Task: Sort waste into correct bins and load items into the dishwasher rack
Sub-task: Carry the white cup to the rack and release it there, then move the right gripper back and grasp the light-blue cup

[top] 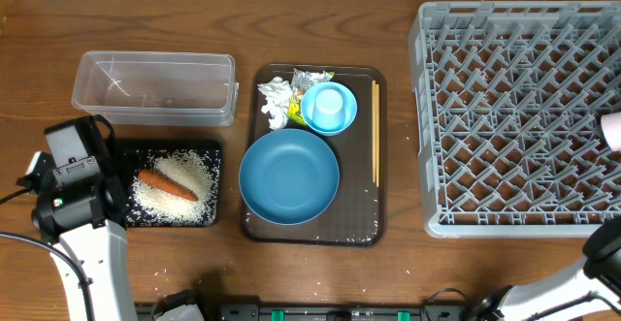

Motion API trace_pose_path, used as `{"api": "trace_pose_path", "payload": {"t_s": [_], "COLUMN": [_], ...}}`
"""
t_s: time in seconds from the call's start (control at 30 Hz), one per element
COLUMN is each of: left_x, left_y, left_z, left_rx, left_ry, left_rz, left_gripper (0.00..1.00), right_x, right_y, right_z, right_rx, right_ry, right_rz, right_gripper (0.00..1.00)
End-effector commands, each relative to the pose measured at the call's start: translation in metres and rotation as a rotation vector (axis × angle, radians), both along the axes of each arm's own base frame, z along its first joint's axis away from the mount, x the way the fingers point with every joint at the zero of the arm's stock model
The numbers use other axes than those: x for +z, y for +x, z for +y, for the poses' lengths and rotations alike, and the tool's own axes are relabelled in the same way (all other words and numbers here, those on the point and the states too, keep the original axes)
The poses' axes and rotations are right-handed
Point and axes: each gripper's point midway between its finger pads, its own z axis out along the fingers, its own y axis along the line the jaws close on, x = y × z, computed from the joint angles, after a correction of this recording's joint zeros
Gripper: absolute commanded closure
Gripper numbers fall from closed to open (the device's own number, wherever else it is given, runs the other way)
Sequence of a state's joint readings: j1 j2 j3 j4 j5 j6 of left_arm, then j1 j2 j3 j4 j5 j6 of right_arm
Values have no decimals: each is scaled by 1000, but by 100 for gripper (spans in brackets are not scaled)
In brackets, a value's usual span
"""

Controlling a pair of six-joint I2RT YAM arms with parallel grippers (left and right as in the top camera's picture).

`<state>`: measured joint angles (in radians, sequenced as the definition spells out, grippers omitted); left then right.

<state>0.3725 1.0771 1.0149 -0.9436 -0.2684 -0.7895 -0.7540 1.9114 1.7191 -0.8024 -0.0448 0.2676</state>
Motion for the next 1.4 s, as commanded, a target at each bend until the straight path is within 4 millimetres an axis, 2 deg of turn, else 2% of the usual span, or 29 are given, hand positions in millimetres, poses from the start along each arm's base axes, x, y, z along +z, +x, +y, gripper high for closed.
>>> {"api": "trace_pose_path", "payload": {"t_s": [0.0,0.17,0.3,0.6,0.73,0.9,1.0,1.07,1.1,1.13,1.17,1.27,1.37], "left_x": [5,5,5,5,5,5,5,5,5,5,5,5,5], "left_y": [-1,-1,-1,-1,-1,-1,-1,-1,-1,-1,-1,-1,-1], "left_z": [2,2,2,2,2,2,2,2,2,2,2,2,2], "left_rx": [20,20,20,20,20,20,20,20,20,20,20,20,20], "left_ry": [8,8,8,8,8,8,8,8,8,8,8,8,8], "left_rz": [-14,-14,-15,-14,-14,-14,-14,-14,-14,-14,-15,-14,-14], "left_gripper": [2,2,2,2,2,2,2,2,2,2,2,2,2], "right_x": [-16,-29,-33,-19,1,58,103,139,154,165,175,186,178], "right_y": [-8,-6,-1,32,35,40,43,47,49,50,51,57,66], "right_z": [-10,-10,-2,49,60,86,118,158,179,197,218,279,346], "right_rx": [-3,9,42,223,257,345,438,559,621,672,728,876,1030], "right_ry": [-28,-8,33,261,274,232,203,209,214,218,223,240,237], "right_rz": [72,90,70,-142,-194,-314,-404,-495,-532,-558,-578,-585,-544], "right_gripper": [99,99,99,99,99,99,96,89,75,49,39,37,22]}}
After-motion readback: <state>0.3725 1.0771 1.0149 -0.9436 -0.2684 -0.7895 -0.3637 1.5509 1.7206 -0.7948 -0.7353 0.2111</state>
